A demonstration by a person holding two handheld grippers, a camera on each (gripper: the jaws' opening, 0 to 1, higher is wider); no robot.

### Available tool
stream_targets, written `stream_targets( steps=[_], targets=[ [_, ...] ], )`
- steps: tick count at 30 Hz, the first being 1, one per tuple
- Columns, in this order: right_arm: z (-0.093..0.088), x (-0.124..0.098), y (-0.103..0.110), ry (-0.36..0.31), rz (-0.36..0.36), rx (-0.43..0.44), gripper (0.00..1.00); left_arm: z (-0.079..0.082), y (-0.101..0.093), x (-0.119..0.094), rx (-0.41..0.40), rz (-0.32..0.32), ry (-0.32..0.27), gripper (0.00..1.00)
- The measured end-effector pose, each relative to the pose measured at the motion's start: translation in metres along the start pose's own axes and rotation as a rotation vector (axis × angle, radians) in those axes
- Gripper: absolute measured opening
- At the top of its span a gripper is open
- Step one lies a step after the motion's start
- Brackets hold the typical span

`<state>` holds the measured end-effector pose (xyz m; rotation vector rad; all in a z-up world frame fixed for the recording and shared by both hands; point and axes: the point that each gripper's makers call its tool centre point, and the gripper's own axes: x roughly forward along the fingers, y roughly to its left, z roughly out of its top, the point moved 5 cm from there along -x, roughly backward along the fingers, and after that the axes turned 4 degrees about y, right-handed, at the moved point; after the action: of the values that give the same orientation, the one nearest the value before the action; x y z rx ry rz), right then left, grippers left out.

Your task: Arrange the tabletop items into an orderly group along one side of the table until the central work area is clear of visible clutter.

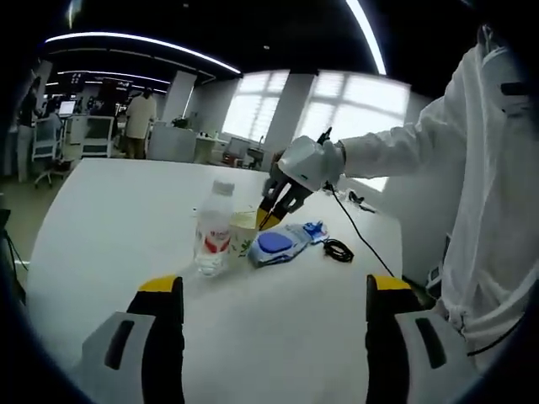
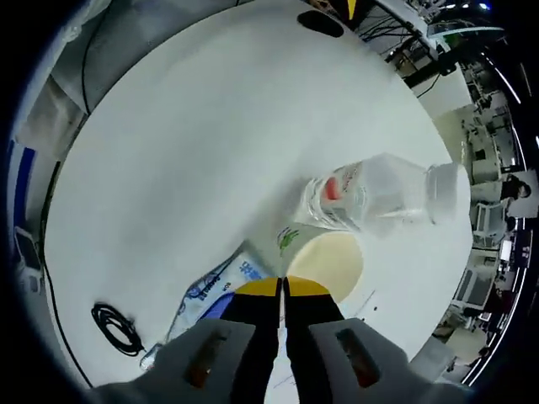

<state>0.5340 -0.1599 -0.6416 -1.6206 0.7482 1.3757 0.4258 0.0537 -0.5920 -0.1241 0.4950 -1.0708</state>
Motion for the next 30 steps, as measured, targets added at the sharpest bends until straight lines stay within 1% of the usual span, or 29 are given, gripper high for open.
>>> stream_targets(
  steps=[6, 12, 17, 19, 22, 23, 24, 25, 26, 27, 28, 30],
  targets=[
    [0.0, 0.006, 0.002, 0.009, 0.007, -0.008, 0.0, -0.001, 0.002, -0.001, -0.004, 0.003, -0.001, 0.91],
    [0.0, 0.009, 0.002, 0.007, 0.011, 0.002, 0.0, 0.0, 0.002, 0.0, -0.005, 0.002, -0.002, 0.91],
    [-0.002, 0.01, 0.003, 0.023, 0.013, 0.006, 0.0, 0.0, 0.002, 0.001, -0.005, 0.003, -0.002, 0.91],
    [0.0, 0.01, 0.004, 0.007, 0.02, 0.009, 0.0, 0.0, 0.002, 0.001, -0.008, 0.001, -0.004, 0.91],
    [0.0, 0.011, 0.005, 0.009, 0.027, 0.014, 0.0, -0.001, 0.002, 0.001, -0.006, 0.002, 0.001, 0.91],
    [-0.001, 0.011, 0.005, 0.01, 0.028, 0.014, 0.01, -0.001, 0.002, 0.001, -0.007, 0.002, 0.0, 0.91],
    [0.0, 0.011, 0.005, 0.004, 0.021, 0.015, 0.04, -0.001, 0.002, 0.0, -0.006, 0.001, 0.0, 0.91],
    [0.0, 0.012, 0.006, -0.007, 0.025, 0.035, 0.08, -0.001, 0.002, 0.0, -0.005, 0.001, 0.001, 0.91],
    [0.0, 0.012, 0.007, -0.006, 0.036, 0.052, 0.08, 0.0, 0.002, 0.0, -0.005, 0.001, 0.001, 0.91],
    [0.0, 0.012, 0.006, 0.0, 0.028, 0.037, 0.07, 0.0, 0.002, 0.0, -0.005, 0.003, 0.002, 0.91],
    [-0.001, 0.011, 0.006, -0.001, 0.022, 0.021, 0.08, -0.001, 0.002, 0.0, -0.005, 0.003, 0.004, 0.91],
    [-0.001, 0.011, 0.006, -0.003, 0.022, 0.038, 0.12, 0.0, 0.002, 0.0, -0.004, 0.002, 0.005, 0.91]
  ],
)
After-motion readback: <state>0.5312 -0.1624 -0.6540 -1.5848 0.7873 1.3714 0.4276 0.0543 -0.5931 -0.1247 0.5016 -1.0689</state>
